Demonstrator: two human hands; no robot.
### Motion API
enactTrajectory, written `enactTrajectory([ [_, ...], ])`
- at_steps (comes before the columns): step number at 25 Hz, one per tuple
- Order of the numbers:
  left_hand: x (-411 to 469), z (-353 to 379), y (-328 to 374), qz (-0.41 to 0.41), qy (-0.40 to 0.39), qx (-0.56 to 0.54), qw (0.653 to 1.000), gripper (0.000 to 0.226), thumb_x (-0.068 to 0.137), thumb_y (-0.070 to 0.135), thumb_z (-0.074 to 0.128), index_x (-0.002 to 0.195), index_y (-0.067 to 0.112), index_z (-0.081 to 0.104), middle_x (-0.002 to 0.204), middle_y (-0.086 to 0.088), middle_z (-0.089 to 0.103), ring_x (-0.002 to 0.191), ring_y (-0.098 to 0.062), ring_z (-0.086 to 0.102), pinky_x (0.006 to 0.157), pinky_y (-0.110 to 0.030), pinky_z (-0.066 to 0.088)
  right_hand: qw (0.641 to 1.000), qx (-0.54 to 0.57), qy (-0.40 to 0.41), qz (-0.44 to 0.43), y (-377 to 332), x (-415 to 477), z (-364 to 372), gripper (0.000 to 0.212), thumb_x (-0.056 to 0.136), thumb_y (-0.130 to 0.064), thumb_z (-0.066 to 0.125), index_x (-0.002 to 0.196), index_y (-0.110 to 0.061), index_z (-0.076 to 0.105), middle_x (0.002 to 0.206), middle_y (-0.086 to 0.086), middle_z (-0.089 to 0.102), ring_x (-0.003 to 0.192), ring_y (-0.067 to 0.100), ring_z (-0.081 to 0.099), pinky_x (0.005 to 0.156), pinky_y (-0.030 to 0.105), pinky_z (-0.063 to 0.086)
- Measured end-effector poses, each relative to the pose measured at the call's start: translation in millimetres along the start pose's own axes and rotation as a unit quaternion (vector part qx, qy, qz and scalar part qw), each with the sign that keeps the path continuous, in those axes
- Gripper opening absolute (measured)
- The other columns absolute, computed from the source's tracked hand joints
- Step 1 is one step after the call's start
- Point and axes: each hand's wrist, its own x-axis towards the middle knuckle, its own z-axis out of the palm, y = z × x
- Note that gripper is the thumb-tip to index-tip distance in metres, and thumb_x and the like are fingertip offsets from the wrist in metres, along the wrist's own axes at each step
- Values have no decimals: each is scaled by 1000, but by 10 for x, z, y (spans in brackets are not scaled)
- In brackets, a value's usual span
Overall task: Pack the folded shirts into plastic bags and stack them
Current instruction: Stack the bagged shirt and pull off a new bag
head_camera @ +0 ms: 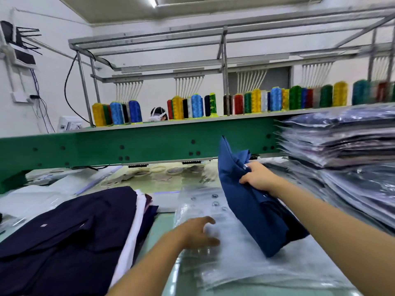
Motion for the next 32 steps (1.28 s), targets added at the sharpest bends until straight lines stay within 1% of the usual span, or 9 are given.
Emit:
enactTrajectory([
  [3,78,168,83,18,30,91,995,47,90,57,55,132,35,54,137,-1,60,121,-25,56,98,-31,43,994,-107,11,-25,179,-37,-198,20,77,-2,64,70,-7,47,71,9,51,69,20,48,62,34,33],
  [6,131,178,128,-14,98,172,980,32,95,45,45,121,34,60,124,-9,65,111,-32,61,83,-33,46,987,-148,25,-49,289,-10,-340,20,76,-3,65,70,-7,46,69,9,49,68,20,45,62,35,31],
  [12,306,10,203,-95,109,293,945,35,104,36,38,122,20,64,128,-10,62,115,-34,62,84,-35,46,946,-297,10,-126,263,25,-500,8,81,-17,60,80,-22,54,86,-3,60,87,27,59,74,43,52],
  [16,419,1,227,-61,69,186,978,18,92,35,57,107,30,66,108,0,62,89,-25,63,72,-29,43,931,-322,6,-173,343,-58,-448,19,80,-21,58,77,-40,55,84,-11,62,86,23,61,62,34,41],
  [20,556,165,277,-85,98,158,979,36,98,57,50,119,31,63,123,-2,61,111,-28,62,83,-33,47,929,-303,3,-213,552,-150,-338,18,81,-21,58,86,-38,55,85,-13,62,86,22,59,65,36,47],
  [23,675,74,281,-119,107,104,982,33,104,39,43,131,29,59,132,-3,60,114,-26,61,84,-30,46,929,-295,1,-225,697,-169,-343,18,84,-23,58,95,-36,60,89,-13,64,88,19,59,66,37,48],
  [27,827,-149,247,-133,134,-5,982,20,103,16,42,101,16,62,101,-1,62,85,-18,53,64,-15,41,938,-255,-24,-233,798,-156,-422,19,86,-25,63,100,-38,64,91,-15,65,88,14,59,73,41,52],
  [29,911,-254,228,-140,141,-127,972,28,106,11,45,78,7,46,75,0,45,82,-19,46,55,-14,36,939,-248,-32,-234,842,-140,-462,21,86,-26,64,99,-41,62,90,-17,64,87,12,58,73,41,52],
  [32,908,-345,202,-150,196,-373,894,36,108,34,43,91,8,61,71,-8,55,66,-24,52,50,-22,42,938,-262,-44,-222,927,-116,-486,18,85,-26,63,96,-40,60,88,-17,64,85,11,57,71,40,51],
])
